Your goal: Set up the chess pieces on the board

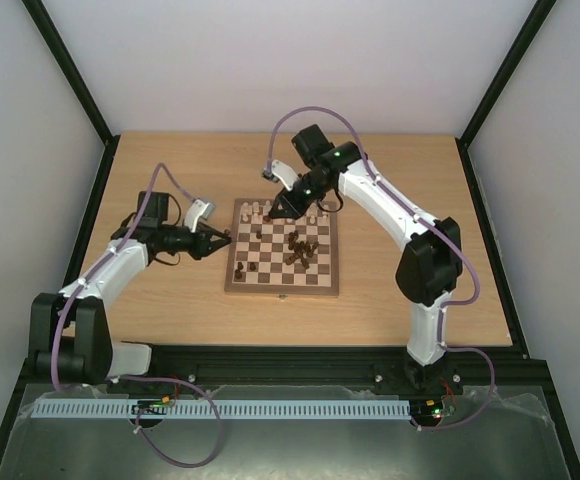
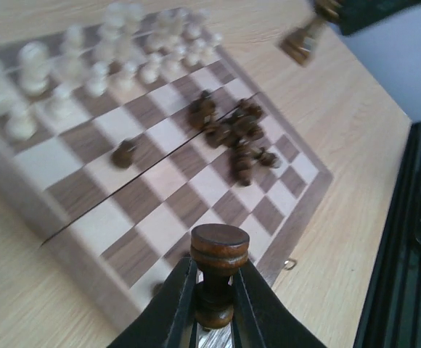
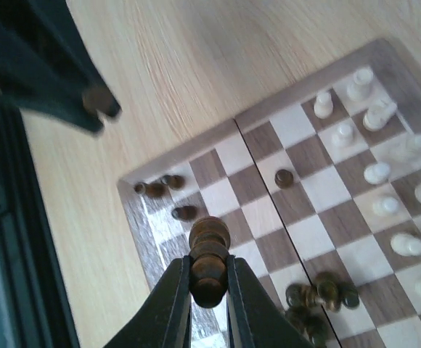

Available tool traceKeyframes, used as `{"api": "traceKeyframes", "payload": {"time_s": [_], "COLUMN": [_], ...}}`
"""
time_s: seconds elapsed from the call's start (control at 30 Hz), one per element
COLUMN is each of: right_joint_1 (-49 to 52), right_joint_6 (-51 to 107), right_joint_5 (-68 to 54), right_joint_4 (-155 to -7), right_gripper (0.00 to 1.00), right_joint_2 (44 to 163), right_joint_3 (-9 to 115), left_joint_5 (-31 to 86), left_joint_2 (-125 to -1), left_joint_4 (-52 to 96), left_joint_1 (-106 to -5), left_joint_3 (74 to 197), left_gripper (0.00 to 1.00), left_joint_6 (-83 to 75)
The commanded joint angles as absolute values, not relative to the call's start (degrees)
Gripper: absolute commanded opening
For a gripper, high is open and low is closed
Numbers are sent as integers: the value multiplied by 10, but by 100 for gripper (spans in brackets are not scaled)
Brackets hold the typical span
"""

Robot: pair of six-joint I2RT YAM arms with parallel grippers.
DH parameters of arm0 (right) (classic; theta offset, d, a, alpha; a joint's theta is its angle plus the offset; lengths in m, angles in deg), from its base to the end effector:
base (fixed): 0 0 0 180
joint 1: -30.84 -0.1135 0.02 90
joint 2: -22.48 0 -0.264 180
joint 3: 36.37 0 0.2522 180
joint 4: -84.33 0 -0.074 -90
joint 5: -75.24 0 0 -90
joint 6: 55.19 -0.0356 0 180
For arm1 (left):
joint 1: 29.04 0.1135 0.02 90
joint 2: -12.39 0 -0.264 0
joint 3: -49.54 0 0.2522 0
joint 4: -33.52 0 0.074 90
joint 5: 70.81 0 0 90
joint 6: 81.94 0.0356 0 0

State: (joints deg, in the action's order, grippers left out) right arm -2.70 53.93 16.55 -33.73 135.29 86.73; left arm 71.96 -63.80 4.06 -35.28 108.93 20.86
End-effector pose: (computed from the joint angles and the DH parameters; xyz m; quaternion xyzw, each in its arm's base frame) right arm 0.3526 0.2559 0.3200 -0.4828 0.7758 0.2926 0.2818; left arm 0.2598 -0.0569 0.2279 0.3008 0.7925 -0.3926 0.3567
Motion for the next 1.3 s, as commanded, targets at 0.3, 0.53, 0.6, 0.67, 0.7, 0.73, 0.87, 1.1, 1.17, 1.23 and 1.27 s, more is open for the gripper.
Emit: {"api": "traceKeyframes", "payload": {"time_s": [0.3, 0.53, 0.6, 0.67, 0.7, 0.73, 0.87, 1.1, 1.17, 1.23, 1.27], "right_joint_1": [-146, -166, -173, -179, -182, -183, -185, -189, -190, -191, -192], "right_joint_6": [703, 711, 716, 722, 724, 726, 721, 722, 725, 727, 728], "right_joint_5": [1, -1, -4, -9, -11, -13, -11, -10, -9, -10, -10], "right_joint_4": [-372, -386, -389, -389, -388, -388, -394, -402, -401, -401, -400], "right_gripper": [7, 7, 7, 7, 7, 7, 7, 8, 9, 9, 9], "right_joint_2": [1301, 1341, 1353, 1364, 1368, 1372, 1382, 1392, 1393, 1395, 1395], "right_joint_3": [687, 695, 697, 699, 699, 699, 695, 687, 687, 686, 686], "left_joint_5": [688, 682, 681, 680, 679, 680, 678, 674, 674, 673, 672], "left_joint_2": [-589, -587, -587, -587, -586, -586, -583, -580, -579, -578, -578], "left_joint_4": [109, 114, 114, 115, 116, 117, 120, 122, 122, 120, 120], "left_joint_1": [-290, -289, -289, -288, -288, -287, -286, -282, -282, -282, -282], "left_joint_3": [1033, 1029, 1029, 1029, 1028, 1027, 1021, 1019, 1018, 1018, 1017], "left_gripper": [9, 9, 9, 9, 9, 9, 9, 9, 9, 9, 9], "left_joint_6": [85, 78, 76, 75, 75, 74, 71, 68, 69, 70, 71]}}
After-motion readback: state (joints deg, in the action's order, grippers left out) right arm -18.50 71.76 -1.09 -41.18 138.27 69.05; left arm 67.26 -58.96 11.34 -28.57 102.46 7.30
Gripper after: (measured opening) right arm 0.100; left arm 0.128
